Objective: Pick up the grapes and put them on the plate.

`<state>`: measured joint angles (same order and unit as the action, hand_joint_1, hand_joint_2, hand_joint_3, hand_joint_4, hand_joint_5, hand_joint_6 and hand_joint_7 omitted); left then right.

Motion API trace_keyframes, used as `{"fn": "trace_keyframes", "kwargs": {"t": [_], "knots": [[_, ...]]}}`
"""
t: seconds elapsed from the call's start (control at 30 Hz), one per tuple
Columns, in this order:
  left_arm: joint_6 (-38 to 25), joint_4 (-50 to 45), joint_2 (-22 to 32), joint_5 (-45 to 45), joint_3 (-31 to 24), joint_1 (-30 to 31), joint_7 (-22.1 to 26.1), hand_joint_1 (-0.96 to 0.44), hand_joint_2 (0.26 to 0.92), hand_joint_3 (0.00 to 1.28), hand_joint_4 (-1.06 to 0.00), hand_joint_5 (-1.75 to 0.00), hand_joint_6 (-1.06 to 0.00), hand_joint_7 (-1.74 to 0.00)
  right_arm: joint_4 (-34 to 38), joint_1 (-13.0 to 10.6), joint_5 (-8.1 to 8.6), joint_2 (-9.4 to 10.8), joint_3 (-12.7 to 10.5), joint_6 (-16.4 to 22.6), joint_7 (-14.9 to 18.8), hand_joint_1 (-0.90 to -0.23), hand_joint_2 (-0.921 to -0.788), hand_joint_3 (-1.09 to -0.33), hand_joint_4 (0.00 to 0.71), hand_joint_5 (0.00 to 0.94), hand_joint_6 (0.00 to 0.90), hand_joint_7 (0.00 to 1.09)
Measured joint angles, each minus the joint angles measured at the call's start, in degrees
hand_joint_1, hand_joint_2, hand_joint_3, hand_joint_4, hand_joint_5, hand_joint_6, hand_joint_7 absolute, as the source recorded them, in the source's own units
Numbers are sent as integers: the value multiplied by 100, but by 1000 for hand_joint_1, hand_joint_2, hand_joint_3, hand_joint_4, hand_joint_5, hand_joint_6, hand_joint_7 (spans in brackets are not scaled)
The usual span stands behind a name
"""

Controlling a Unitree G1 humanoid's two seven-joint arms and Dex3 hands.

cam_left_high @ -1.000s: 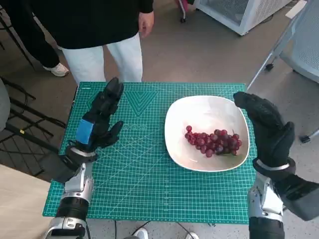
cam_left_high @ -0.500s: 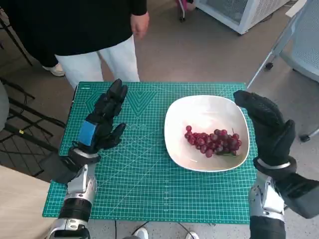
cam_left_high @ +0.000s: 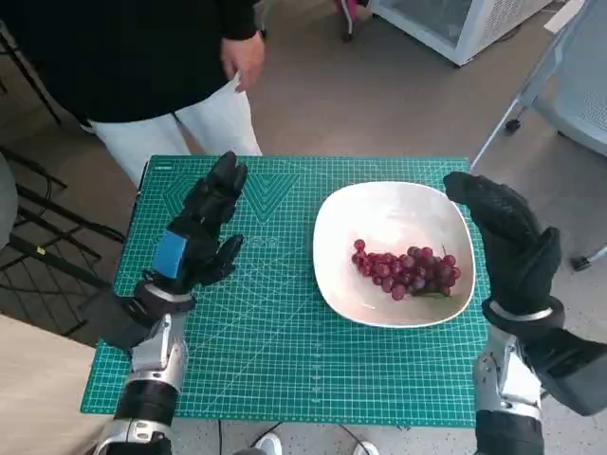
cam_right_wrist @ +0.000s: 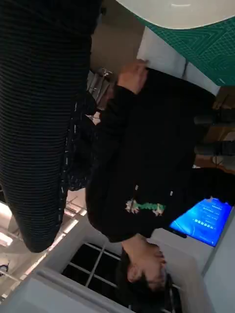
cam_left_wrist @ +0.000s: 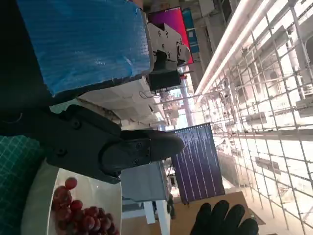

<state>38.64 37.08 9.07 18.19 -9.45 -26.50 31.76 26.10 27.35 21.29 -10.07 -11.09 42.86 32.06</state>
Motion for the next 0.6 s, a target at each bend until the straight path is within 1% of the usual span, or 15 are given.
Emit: {"fn": "trace_keyframes", "kwargs": {"t": [0.6], "knots": [[-155, -304, -20, 215, -51, 172, 221, -685, 921, 418, -114, -3, -194, -6, 131, 6, 87, -6, -28, 38, 130, -562, -921, -636, 182, 2, -1, 362]]}}
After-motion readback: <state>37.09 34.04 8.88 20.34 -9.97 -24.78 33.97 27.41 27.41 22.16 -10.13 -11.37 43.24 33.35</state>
